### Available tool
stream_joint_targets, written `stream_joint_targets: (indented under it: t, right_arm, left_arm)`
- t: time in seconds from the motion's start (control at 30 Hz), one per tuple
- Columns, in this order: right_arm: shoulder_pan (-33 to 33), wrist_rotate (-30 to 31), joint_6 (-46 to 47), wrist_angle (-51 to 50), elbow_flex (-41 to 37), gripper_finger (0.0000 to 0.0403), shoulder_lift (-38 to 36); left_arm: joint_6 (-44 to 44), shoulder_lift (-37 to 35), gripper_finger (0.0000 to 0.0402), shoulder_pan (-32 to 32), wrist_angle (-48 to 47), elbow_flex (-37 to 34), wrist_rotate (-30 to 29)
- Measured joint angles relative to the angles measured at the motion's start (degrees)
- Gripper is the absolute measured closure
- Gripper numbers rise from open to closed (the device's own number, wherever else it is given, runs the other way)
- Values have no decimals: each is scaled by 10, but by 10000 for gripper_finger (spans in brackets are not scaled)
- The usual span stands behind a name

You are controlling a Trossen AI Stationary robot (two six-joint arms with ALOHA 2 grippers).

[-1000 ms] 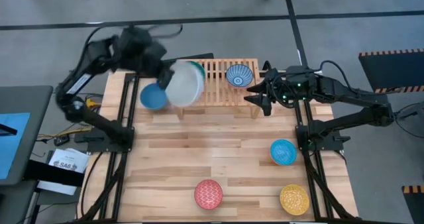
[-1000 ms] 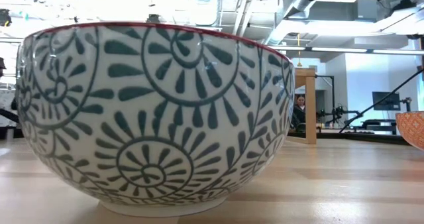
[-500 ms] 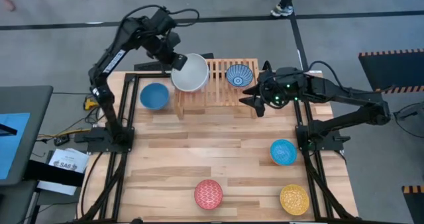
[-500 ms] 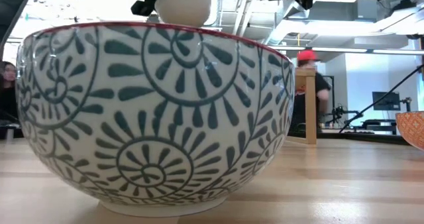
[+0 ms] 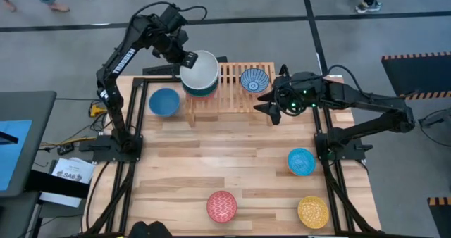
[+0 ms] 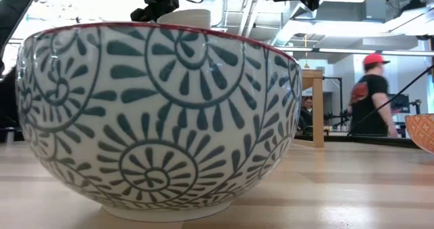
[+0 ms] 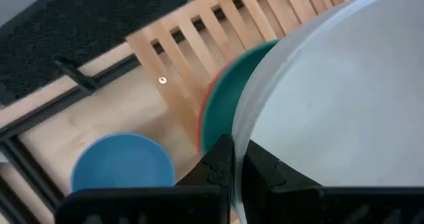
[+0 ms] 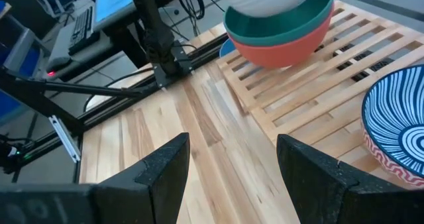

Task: Place and stack bowls onto a shelf
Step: Stack the large white bowl on top of the large green bowl on the shelf

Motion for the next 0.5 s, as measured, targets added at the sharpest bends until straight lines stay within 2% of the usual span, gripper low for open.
stream_joint_targets:
  t: [0.2,0.5]
  right_arm:
    - [0,0,0,0,0,149,0]
    - [0,0,0,-9,0,149,0]
  left_arm:
    - [-4,0,401,-5,-1,-36,43]
    - [5,0,401,-15,-1,-64,-5]
